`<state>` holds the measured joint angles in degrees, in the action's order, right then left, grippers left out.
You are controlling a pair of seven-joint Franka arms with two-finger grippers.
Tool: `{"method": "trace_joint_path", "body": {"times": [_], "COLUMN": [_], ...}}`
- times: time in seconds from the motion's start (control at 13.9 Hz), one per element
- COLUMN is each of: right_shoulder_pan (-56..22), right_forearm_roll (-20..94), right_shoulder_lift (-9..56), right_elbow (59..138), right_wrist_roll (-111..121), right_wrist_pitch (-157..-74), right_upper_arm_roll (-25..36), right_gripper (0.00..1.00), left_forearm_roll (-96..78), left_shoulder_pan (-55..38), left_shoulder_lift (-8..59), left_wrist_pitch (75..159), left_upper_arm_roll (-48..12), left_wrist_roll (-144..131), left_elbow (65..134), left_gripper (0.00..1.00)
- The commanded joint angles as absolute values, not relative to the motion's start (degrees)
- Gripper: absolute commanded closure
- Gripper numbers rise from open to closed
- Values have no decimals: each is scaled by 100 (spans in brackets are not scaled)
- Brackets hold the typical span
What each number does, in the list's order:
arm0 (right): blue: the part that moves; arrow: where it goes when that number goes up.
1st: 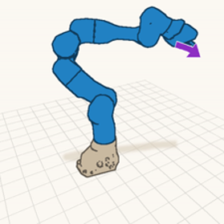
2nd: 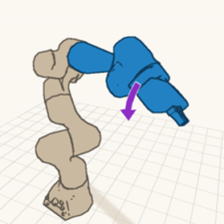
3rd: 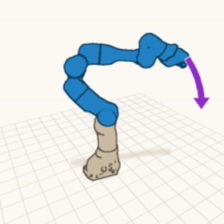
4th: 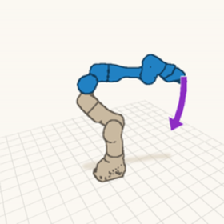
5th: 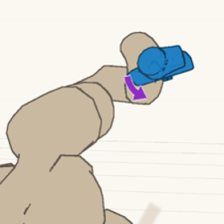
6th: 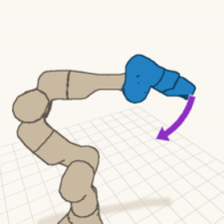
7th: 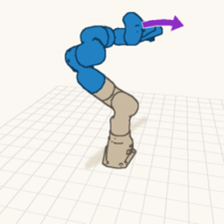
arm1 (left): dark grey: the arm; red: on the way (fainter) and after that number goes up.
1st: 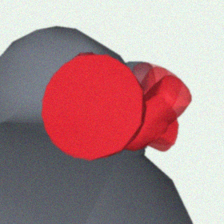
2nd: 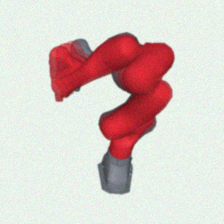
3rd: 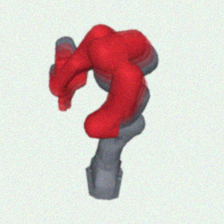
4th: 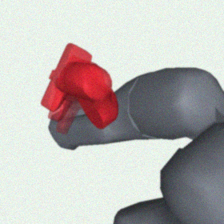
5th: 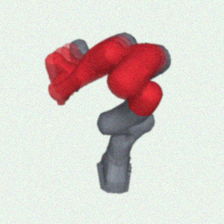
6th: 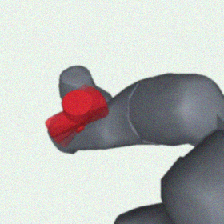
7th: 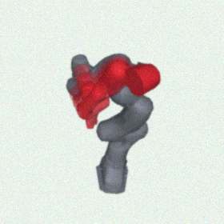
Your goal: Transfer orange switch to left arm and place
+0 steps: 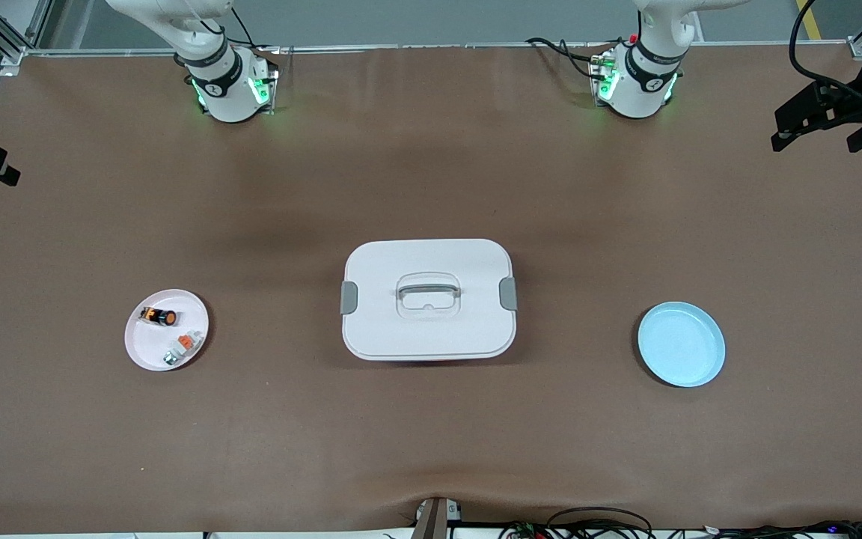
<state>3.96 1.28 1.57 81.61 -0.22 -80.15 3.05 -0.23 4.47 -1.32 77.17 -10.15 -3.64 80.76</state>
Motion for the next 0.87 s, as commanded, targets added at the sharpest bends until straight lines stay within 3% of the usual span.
{"method": "trace_joint_path", "body": {"times": [0.0,0.79], "right_shoulder_pan": [527,721], "right_forearm_roll": [140,97], "right_shoulder_lift": [395,1353], "right_elbow": [8121,8156], "right_wrist_roll": [-105,-97], "right_wrist_pitch": [-8068,-9070], "right_upper_arm_roll": [264,264], "right_gripper": [0,0], "left_forearm_roll": [44,88], "left_shoulder_pan": [439,387], "left_shoulder_lift": [-35,-35], "left_wrist_pitch": [7646,7934], "left_upper_arm_roll": [-1019,-1028], "left_wrist_roll": [-369,-378], "left_elbow": [7884,7884], "left_gripper": [0,0]}}
